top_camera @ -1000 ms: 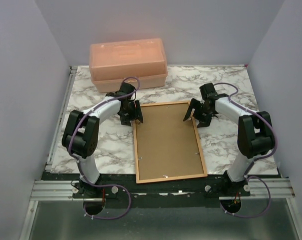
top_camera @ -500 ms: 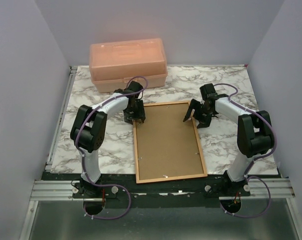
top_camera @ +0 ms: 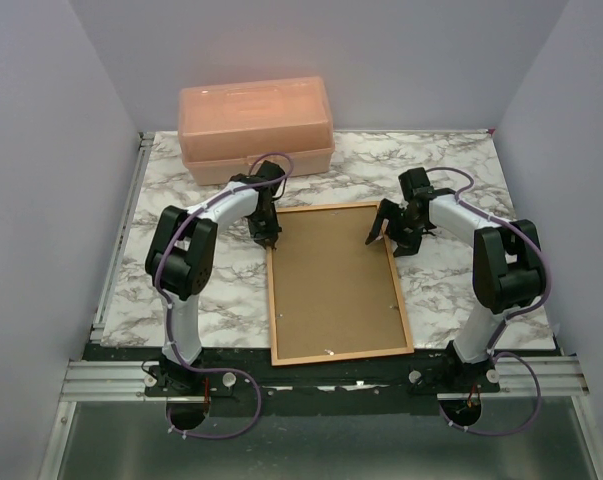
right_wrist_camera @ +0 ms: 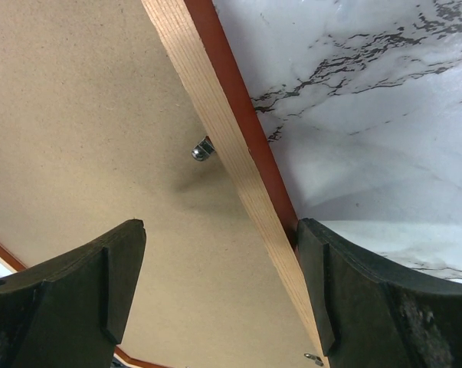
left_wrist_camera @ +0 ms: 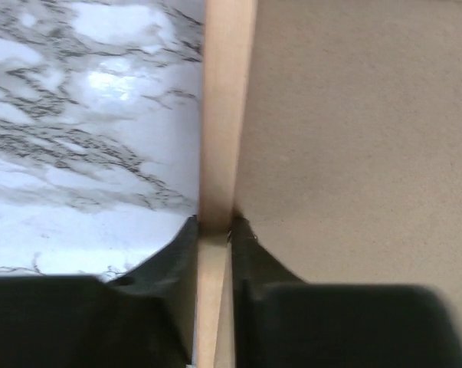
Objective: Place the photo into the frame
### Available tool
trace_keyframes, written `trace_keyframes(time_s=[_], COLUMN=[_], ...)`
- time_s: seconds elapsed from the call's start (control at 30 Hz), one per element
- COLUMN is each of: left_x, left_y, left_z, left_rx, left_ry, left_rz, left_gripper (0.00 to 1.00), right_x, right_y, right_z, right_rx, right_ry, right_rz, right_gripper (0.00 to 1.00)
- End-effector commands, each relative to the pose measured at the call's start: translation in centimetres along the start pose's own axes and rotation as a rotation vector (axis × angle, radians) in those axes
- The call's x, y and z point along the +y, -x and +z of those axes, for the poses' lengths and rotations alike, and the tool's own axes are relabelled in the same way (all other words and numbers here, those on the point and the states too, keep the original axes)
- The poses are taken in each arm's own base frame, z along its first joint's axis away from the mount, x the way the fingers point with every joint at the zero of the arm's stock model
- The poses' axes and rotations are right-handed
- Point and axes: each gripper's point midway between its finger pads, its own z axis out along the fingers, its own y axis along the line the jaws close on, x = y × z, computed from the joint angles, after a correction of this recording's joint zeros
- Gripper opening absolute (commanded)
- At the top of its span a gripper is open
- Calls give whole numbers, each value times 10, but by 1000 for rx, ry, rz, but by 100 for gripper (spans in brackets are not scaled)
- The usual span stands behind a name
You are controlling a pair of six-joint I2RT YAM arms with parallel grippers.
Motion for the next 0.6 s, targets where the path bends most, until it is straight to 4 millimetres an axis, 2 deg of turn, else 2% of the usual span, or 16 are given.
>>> trace_keyframes(time_s=[0.0,0.13,0.27,0.3,0.37,0.4,0.43,0.57], left_x=[3,-6,-20,-21,-19,-17,-15,-8], left_y=[5,1,-4,-3,-4,-5,-4,-14], left_z=[15,14,2,-4,-14,-17,-23,-34], left_rx=[-14,-5,2,-6,-14,-16,-23,-10], left_ry=[29,-38,-150,-170,-208,-224,-243,-309], left_rz=[-2,18,16,5,-17,-30,-41,-64], left_gripper=[1,0,0,8,39,48,55,68], right_x=[2,2,0,-1,-3,-4,-4,-9], right_y=[-9,-11,-13,-13,-12,-12,-12,-18], right_z=[7,7,5,4,0,-2,-4,-9], right_rx=[44,51,51,45,31,29,23,27], right_ry=[30,34,27,23,11,7,5,-9], right_rz=[-1,1,0,-1,0,-1,0,5], right_gripper=[87,87,87,87,88,88,88,90])
